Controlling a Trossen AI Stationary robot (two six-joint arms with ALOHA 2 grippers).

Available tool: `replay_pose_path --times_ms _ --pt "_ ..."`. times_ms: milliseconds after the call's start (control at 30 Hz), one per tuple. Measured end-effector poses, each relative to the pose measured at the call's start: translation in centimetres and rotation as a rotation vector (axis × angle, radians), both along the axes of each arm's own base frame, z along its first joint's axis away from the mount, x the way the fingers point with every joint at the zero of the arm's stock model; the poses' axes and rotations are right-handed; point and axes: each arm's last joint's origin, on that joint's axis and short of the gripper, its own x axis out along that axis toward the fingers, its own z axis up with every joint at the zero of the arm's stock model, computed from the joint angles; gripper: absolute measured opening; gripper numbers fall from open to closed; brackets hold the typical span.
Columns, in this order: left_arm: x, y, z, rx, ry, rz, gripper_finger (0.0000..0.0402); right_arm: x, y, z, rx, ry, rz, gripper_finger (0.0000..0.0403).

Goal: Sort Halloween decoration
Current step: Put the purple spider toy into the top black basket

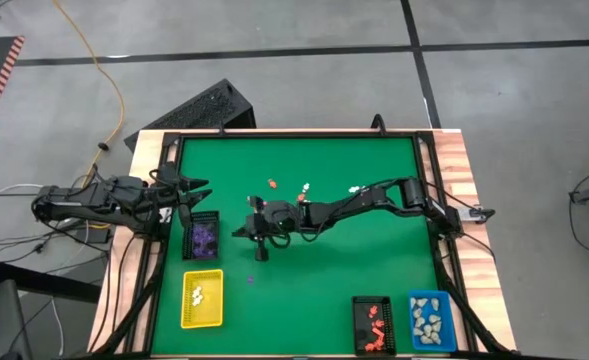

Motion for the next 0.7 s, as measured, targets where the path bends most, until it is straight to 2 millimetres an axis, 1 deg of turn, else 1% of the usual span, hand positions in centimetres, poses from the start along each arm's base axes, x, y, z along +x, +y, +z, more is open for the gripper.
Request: replay_pose_path --times_ms 233,333,533,633,700 --pt "0.0 0.0 0.0 -0.001 -0.004 0.0 0.0134 1.0 -0.8 3.2 -0.032 -0.104 -0.009 0.0003" --pt "0.0 0.0 0.0 0.005 -0.002 -0.001 0.0134 1.2 -0.9 3.8 -0.04 -0.15 -0.008 0.0003" --pt "0.0 0.1 0.0 0.028 0.004 0.036 0.0134 1.2 -1.2 4.2 -0.03 -0.179 -0.013 0.0003" --pt "-0.1 0.2 0.1 0.05 0.012 0.056 0.0134 2.1 -1.1 3.3 -0.009 -0.223 -0.016 0.0003" --pt "-0.1 0.2 0.1 0.052 0.013 0.062 0.0134 3.2 -1.1 2.2 0.008 -0.199 -0.003 0.0003"
